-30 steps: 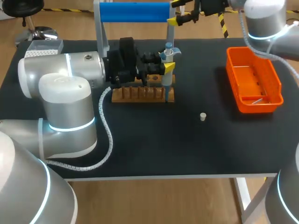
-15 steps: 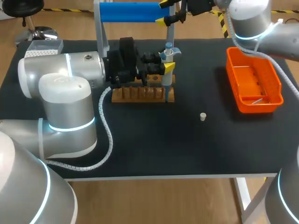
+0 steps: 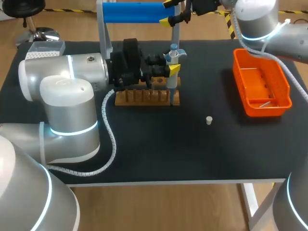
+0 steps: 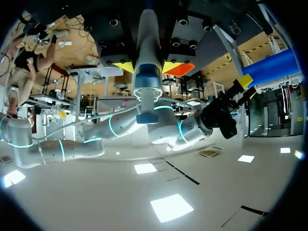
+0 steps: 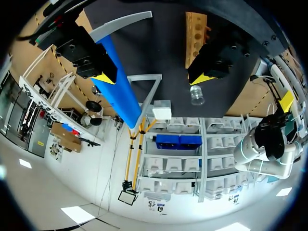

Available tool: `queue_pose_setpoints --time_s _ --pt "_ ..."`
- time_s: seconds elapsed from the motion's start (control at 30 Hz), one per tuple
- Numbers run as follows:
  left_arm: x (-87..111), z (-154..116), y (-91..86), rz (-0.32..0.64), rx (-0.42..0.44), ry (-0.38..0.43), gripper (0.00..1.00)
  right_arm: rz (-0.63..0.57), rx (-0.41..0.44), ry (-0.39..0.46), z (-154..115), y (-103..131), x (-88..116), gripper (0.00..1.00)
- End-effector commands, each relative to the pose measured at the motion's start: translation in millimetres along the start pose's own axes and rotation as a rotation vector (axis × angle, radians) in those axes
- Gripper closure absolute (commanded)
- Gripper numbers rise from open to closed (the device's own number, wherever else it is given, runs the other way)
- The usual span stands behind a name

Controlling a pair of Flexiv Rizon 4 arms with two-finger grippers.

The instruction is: Invert the test tube, pick up the pipette, mount the tip to pipette, aspirate from beaker and dispense into the tube, eject the tip, return the pipette, and cap with the stopper.

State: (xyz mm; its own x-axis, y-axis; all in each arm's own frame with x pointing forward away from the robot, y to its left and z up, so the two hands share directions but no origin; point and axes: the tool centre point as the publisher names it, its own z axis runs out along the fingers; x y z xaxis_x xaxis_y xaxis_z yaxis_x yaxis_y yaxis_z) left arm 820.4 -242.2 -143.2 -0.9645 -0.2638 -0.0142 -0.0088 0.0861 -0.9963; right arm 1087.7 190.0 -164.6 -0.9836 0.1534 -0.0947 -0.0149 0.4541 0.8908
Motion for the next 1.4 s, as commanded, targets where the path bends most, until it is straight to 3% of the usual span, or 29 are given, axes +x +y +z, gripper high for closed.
queue_pose_setpoints --time_s 0.03,0.67,1.03,1.4 --pt "1.0 0.5 0.7 0.001 0.003 -0.004 1.0 0.001 0.005 0.006 -0.6 0.7 -1.8 0.0" --pt "1.0 0.5 0.7 0.001 0.003 -0.004 1.0 0.001 0.005 0.006 -0.6 0.7 -1.8 0.0" --pt "-44.0 -60.9 16.2 -0.022 -0.113 -0.171 1.0 0.001 0.005 0.006 -0.6 0.7 -1.8 0.0" --pt "-111.8 -122.6 23.7 -0.044 -0.214 -0.382 1.0 0.001 0.005 0.006 -0.6 0.7 -1.8 0.0"
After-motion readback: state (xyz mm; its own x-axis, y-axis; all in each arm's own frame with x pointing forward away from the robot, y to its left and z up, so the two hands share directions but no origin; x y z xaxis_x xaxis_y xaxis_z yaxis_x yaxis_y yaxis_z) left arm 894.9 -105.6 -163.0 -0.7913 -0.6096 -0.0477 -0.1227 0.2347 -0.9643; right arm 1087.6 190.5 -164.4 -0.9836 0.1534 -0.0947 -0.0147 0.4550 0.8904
